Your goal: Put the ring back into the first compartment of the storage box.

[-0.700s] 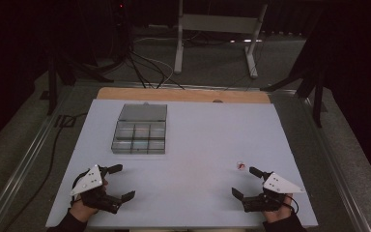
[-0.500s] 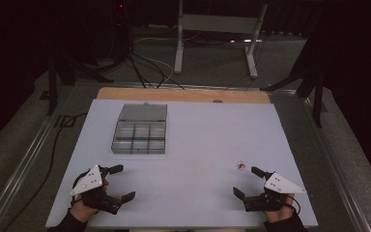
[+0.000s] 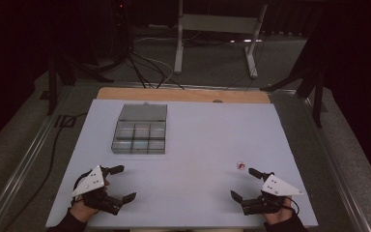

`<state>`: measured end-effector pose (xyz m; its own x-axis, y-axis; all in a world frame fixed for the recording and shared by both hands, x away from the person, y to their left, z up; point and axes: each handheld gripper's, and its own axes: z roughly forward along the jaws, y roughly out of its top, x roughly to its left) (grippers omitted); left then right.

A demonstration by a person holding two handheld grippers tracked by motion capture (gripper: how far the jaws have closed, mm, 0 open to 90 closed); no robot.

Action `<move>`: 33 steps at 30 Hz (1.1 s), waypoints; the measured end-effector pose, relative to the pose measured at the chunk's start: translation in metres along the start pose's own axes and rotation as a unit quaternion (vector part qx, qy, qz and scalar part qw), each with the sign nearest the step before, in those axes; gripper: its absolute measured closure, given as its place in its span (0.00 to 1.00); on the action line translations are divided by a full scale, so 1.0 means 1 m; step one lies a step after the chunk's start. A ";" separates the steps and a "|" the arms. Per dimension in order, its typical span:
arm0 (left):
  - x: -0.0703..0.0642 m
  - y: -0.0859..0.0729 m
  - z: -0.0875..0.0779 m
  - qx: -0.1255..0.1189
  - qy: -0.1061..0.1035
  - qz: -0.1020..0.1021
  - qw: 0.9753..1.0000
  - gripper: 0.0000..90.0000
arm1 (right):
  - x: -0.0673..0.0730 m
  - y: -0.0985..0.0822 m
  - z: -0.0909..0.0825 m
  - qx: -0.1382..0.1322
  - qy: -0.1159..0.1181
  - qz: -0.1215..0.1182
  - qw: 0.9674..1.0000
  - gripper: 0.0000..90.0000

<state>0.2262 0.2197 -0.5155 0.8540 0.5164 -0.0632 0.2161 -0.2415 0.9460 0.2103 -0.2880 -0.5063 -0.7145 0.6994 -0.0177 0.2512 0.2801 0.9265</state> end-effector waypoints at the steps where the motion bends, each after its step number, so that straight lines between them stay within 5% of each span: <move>1: 0.000 0.000 0.000 0.000 0.000 0.000 1.000 0.00 | 0.000 0.000 0.001 0.003 0.003 0.000 1.000 0.00; 7: 0.000 0.001 -0.001 -0.002 -0.003 0.000 1.000 0.00 | 0.006 0.003 0.001 0.015 0.002 -0.004 1.000 0.00; 19: 0.002 0.000 0.001 -0.004 -0.003 -0.006 1.000 0.00 | 0.014 0.028 -0.003 -0.028 0.007 -0.007 1.000 0.00; 33: 0.002 0.000 0.001 -0.003 -0.003 -0.007 1.000 0.00 | -0.001 0.043 -0.006 -0.034 -0.051 0.007 0.998 0.00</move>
<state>0.2284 0.2197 -0.5159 0.8543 0.5138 -0.0782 0.2244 -0.2290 0.9472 0.2177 -0.2803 -0.4646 -0.6406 0.7668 -0.0403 0.2120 0.2271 0.9505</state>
